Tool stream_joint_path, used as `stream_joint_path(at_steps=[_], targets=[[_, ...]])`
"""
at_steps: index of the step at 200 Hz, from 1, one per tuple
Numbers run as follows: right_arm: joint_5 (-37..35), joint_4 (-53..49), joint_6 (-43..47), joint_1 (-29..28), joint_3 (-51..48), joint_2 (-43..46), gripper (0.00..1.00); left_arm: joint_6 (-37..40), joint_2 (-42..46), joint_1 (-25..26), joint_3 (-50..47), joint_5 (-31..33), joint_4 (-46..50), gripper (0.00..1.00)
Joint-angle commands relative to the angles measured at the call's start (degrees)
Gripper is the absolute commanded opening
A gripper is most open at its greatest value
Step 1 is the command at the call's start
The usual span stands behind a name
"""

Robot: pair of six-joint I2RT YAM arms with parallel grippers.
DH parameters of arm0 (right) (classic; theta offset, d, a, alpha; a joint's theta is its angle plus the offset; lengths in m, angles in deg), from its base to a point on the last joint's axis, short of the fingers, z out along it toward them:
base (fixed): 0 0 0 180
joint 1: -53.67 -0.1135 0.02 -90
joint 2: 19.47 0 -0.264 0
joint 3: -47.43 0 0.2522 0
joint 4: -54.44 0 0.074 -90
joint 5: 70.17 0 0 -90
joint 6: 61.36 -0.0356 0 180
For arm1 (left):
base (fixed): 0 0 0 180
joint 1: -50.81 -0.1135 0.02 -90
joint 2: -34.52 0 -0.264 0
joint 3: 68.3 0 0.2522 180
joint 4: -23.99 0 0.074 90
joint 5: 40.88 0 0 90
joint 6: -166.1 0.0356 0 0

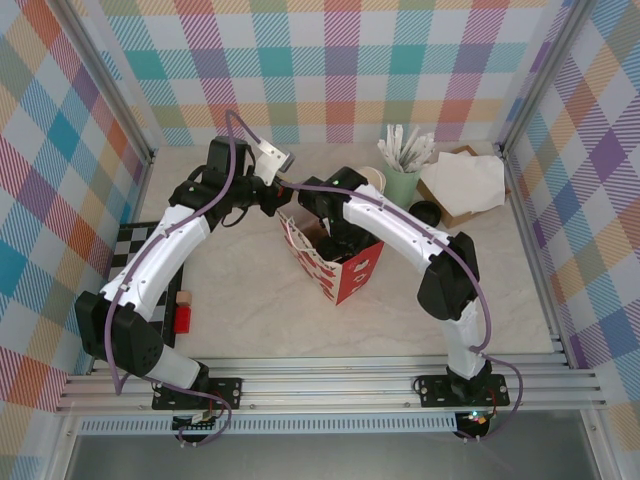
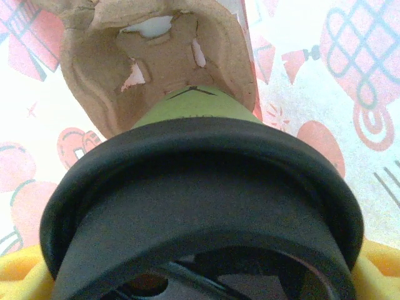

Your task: Pack the takeout coffee

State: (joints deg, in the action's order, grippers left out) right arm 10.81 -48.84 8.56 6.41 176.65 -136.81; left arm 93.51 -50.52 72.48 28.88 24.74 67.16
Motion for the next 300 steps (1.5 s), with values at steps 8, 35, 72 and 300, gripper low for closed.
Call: stream_joint_path(at_steps=[8,35,72,300], targets=[[-0.71,1.35,1.10,0.20,-2.50,3.09,0.56,-0.77,0.21,0.30,0.85,-0.47,-1.07,0.00],[-1.33,3.64,1.09,0.16,-4.48,4.63,0.55,-0.88,0.33,0.30,0.74,-0.54,-1.02,0.00],[-1.36,3.91,1.09,0.16,-4.56,5.18,0.55,-1.00,0.48,0.30,0.53,-0.66,-1.18,0.00],[-0.37,11.60,1.44,0.26,-7.88,7.87,0.55,-5.29,-2.05,-0.57,-1.99,-2.67,-1.47,0.00]])
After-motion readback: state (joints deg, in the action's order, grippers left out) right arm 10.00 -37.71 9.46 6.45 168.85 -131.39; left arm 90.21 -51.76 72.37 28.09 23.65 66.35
